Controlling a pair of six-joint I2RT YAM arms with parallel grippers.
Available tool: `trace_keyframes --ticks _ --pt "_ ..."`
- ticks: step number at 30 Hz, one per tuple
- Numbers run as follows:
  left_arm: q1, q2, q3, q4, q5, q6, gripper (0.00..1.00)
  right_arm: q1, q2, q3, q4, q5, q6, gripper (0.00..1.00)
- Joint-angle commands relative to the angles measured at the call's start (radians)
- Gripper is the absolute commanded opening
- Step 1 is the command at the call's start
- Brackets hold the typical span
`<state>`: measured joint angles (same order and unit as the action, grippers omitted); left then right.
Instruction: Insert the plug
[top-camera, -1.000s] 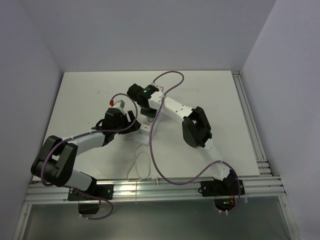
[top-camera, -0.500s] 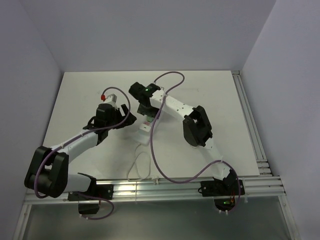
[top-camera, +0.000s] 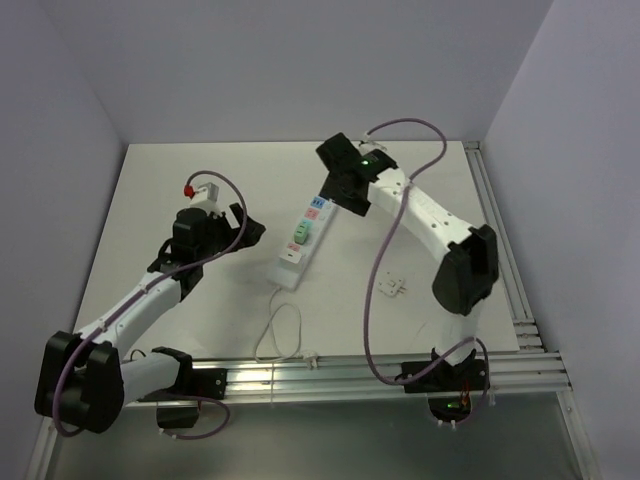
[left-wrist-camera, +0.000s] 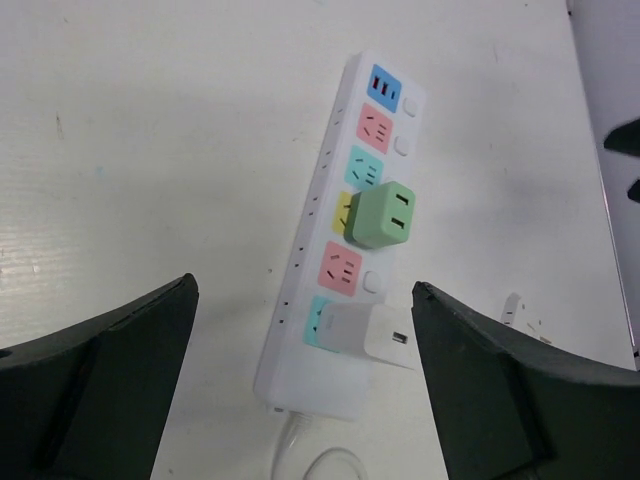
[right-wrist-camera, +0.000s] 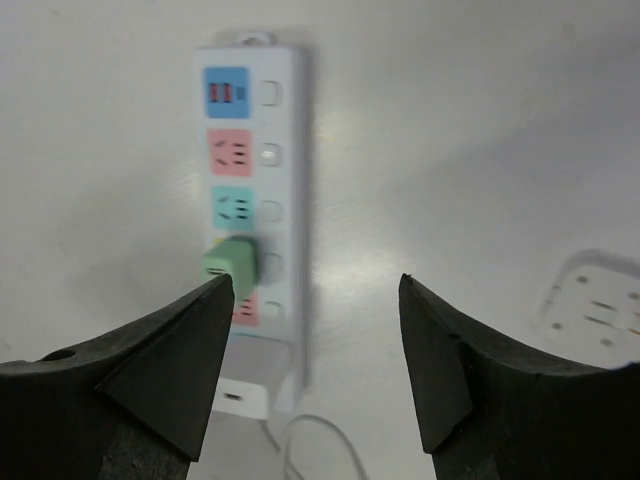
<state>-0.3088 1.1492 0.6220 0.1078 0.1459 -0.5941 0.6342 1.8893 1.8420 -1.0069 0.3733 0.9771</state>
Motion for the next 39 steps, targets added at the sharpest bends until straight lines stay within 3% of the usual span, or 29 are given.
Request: trace_keyframes --ticks 1,4,9,16,19,31,39 --pt "0.002 -0.069 -0.018 0.033 0.033 0.023 0.96 -0.028 -0.171 -0.211 0.121 0.018 -0.069 0.74" --pt "-0.015 -0.083 0.013 0.004 0.006 0.034 0.99 -0.071 -0.31 -0.419 0.21 -0.037 -0.103 0.73" --pt "-0.183 -0.086 0.097 -0.075 -0.141 0.059 1.0 -0.126 -0.515 -0.686 0.353 -0.101 -0.143 0.74" --pt "-0.21 -0.075 0.159 -0.105 -0.123 0.089 1.0 -0.195 -0.573 -0.789 0.402 -0.194 -0.189 0.76" --pt "-0.295 -0.036 0.191 -0.105 -0.109 0.109 1.0 -0.24 -0.68 -0.901 0.482 -0.266 -0.176 0.76" --pt "-0.656 0.365 0.356 -0.05 -0.141 0.014 1.0 -0.504 -1.03 -1.099 0.475 -0.257 -0.126 0.75" --pt "-0.731 0.698 0.61 -0.083 -0.111 -0.085 0.99 -0.622 -1.122 -1.129 0.458 -0.257 -0.149 0.74"
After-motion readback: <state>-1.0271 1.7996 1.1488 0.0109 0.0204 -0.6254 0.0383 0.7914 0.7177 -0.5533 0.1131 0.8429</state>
